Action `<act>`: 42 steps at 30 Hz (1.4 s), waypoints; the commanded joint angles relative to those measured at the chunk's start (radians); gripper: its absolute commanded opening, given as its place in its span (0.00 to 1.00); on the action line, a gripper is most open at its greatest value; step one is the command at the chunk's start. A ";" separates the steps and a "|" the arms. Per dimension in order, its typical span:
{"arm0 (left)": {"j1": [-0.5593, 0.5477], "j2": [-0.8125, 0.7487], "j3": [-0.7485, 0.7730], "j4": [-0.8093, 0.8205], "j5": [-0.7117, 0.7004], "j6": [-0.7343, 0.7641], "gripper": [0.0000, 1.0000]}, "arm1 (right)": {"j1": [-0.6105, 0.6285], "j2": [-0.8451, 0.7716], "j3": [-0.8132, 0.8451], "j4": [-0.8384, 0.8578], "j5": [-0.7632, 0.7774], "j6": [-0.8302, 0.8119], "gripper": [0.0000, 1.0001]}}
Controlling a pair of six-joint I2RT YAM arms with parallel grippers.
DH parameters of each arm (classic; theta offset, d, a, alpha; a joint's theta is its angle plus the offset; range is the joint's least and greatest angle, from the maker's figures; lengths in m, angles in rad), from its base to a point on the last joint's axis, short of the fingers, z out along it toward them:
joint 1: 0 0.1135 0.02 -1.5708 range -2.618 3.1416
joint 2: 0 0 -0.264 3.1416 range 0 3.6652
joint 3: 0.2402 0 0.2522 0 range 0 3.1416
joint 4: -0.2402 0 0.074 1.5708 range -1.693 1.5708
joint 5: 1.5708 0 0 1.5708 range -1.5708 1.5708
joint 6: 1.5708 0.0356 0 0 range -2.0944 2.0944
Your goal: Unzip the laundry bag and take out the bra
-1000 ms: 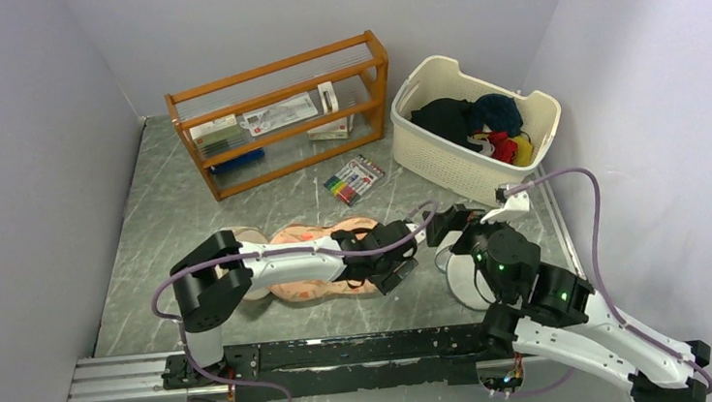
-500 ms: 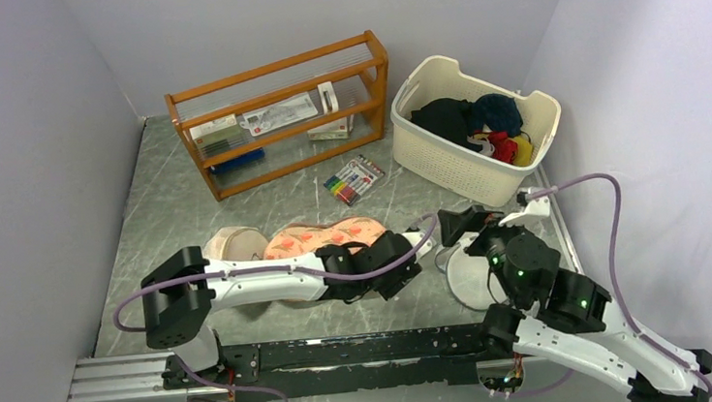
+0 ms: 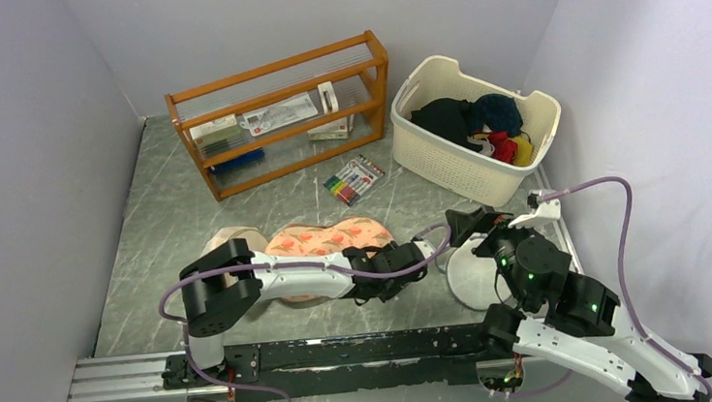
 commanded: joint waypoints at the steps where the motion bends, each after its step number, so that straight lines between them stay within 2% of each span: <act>1: 0.000 0.022 0.054 -0.049 -0.061 -0.008 0.52 | -0.001 0.002 0.013 -0.004 0.003 0.009 1.00; 7: 0.000 -0.003 0.063 -0.068 -0.109 0.005 0.22 | -0.001 0.009 0.011 0.001 -0.001 0.011 1.00; 9: 0.001 -0.024 0.058 -0.064 -0.118 0.008 0.09 | -0.001 0.014 0.012 0.002 0.000 0.007 1.00; 10: 0.001 -0.035 0.055 -0.060 -0.122 0.011 0.07 | -0.002 0.018 0.014 0.002 0.002 0.005 1.00; 25: 0.053 -0.229 0.000 -0.026 -0.228 0.061 0.07 | -0.002 0.079 0.002 -0.017 0.021 0.010 1.00; 33: 0.149 -0.346 -0.018 -0.001 -0.143 0.044 0.07 | -0.002 0.088 -0.051 0.083 -0.036 -0.041 1.00; 37: 0.172 -0.389 -0.028 0.010 -0.124 0.047 0.07 | -0.001 0.191 -0.109 0.202 -0.122 -0.099 0.99; 40: 0.181 -0.418 -0.040 0.022 -0.118 0.047 0.07 | -0.001 0.332 -0.122 0.271 -0.175 -0.129 0.97; 42: 0.185 -0.434 -0.048 0.029 -0.115 0.049 0.07 | -0.001 0.415 -0.142 0.375 -0.229 -0.161 0.96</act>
